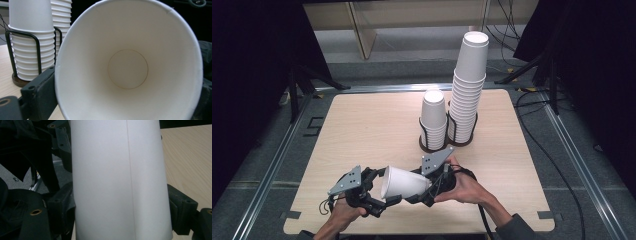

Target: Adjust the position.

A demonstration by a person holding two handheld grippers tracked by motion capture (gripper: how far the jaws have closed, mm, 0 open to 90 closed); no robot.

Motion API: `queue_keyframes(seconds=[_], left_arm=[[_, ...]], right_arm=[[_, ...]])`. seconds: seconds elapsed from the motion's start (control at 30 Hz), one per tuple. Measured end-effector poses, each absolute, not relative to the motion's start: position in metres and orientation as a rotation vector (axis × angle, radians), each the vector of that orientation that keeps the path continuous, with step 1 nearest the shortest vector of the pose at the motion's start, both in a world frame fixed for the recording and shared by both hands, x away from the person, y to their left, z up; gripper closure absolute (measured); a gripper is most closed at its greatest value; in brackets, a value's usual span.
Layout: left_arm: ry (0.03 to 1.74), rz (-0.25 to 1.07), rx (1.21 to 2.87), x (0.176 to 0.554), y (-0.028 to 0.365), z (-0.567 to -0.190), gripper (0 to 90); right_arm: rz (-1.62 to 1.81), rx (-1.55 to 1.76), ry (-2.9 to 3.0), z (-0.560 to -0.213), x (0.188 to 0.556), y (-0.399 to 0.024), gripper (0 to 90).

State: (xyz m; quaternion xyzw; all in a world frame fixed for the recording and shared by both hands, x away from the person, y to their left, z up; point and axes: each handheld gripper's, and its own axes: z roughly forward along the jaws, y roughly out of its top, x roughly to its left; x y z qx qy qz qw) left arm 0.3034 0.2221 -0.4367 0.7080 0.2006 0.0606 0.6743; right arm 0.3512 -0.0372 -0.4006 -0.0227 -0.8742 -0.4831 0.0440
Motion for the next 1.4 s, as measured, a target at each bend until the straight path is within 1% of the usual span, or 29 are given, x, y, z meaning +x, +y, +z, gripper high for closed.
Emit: queue_keyframes(seconds=[0.13, 0.33, 0.5, 0.6, 0.7, 0.9, 1.07, 1.33, 1.4], left_arm=[[0.438, 0.126, 1.585, 0.304, 0.223, -0.437, 6.8], [0.413, 0.131, 1.594, 0.304, 0.226, -0.434, 12.6], [0.404, 0.151, 1.612, 0.303, 0.225, -0.434, 14.6], [0.412, 0.175, 1.644, 0.303, 0.226, -0.433, 15.0], [0.416, 0.192, 1.666, 0.304, 0.224, -0.433, 15.1], [0.437, 0.242, 1.780, 0.303, 0.220, -0.432, 15.2], [0.448, 0.278, 1.877, 0.299, 0.215, -0.428, 15.0], [0.450, 0.284, 1.893, 0.297, 0.213, -0.425, 14.6], [0.439, 0.275, 1.872, 0.296, 0.212, -0.424, 14.2]], right_arm=[[-1.480, -0.061, -2.672, -0.401, 0.352, -0.038, 23.6], [-1.473, -0.079, -2.640, -0.403, 0.353, -0.039, 23.7], [-1.443, -0.083, -2.672, -0.405, 0.354, -0.039, 21.5], [-1.370, -0.170, -2.753, -0.403, 0.351, -0.041, 16.4], [-1.320, -0.151, -2.849, -0.400, 0.352, -0.043, 15.4], [-1.240, -0.164, -2.995, -0.394, 0.342, -0.040, 15.8], [-1.177, -0.137, -3.060, -0.399, 0.336, -0.031, 15.9], [-1.172, -0.102, -3.058, -0.409, 0.334, -0.020, 16.3], [-1.173, -0.093, -3.046, -0.411, 0.334, -0.019, 20.5]])
